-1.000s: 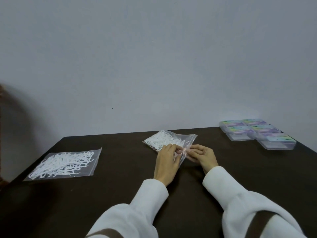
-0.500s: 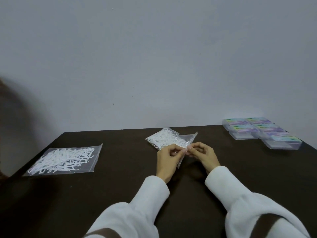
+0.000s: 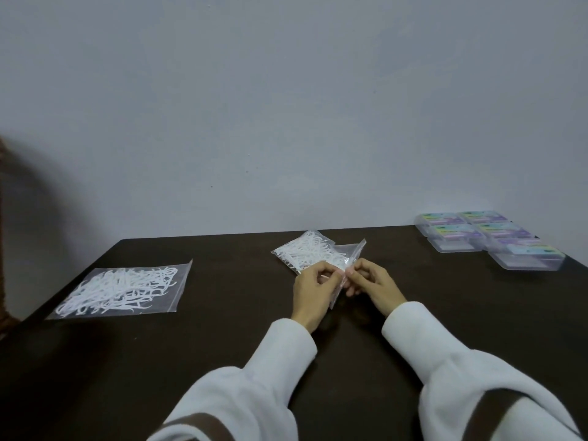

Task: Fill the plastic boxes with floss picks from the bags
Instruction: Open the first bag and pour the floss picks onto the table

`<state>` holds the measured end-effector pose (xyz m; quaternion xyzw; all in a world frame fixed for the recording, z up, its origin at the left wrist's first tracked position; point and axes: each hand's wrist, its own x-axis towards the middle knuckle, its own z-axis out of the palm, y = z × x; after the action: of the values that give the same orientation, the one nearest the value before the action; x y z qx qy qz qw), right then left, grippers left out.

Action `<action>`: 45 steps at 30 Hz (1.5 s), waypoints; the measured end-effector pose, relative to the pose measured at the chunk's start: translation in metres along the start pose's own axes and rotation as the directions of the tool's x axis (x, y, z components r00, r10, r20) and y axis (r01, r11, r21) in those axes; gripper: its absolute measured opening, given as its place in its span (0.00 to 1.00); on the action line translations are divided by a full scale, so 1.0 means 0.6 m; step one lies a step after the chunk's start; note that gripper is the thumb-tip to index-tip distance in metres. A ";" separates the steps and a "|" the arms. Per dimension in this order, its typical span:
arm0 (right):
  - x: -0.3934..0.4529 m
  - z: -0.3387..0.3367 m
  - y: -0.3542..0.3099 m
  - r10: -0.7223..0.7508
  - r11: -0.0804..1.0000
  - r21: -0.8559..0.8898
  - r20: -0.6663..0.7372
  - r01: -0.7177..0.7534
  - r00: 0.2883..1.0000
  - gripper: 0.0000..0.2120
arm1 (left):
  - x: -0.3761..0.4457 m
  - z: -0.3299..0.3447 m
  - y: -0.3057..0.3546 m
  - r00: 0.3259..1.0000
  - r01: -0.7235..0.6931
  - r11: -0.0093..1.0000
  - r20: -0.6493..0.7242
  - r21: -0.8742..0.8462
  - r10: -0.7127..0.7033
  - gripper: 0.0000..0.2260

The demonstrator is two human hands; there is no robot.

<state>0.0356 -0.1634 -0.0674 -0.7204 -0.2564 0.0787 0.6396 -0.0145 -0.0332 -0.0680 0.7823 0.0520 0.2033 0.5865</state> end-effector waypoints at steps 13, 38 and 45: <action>-0.012 0.012 -0.009 -0.021 0.975 -0.223 -0.029 0.014 0.999 0.11 | -0.009 -0.009 0.005 0.978 -0.199 0.922 0.129 0.332 0.165 0.09; -0.020 -0.017 -0.033 0.015 0.653 -0.724 -0.282 -0.223 0.959 0.09 | -0.001 -0.032 0.019 0.926 -0.196 0.710 -0.109 0.676 0.360 0.12; -0.016 -0.031 -0.030 0.049 0.771 -0.599 -0.283 -0.217 0.958 0.08 | 0.006 -0.051 0.026 0.907 -0.210 0.718 -0.142 0.664 0.397 0.11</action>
<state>0.0307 -0.1836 -0.0489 -0.9117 -0.1329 -0.0570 0.3847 -0.0254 -0.0092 -0.0456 0.8950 0.0680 0.3743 0.2329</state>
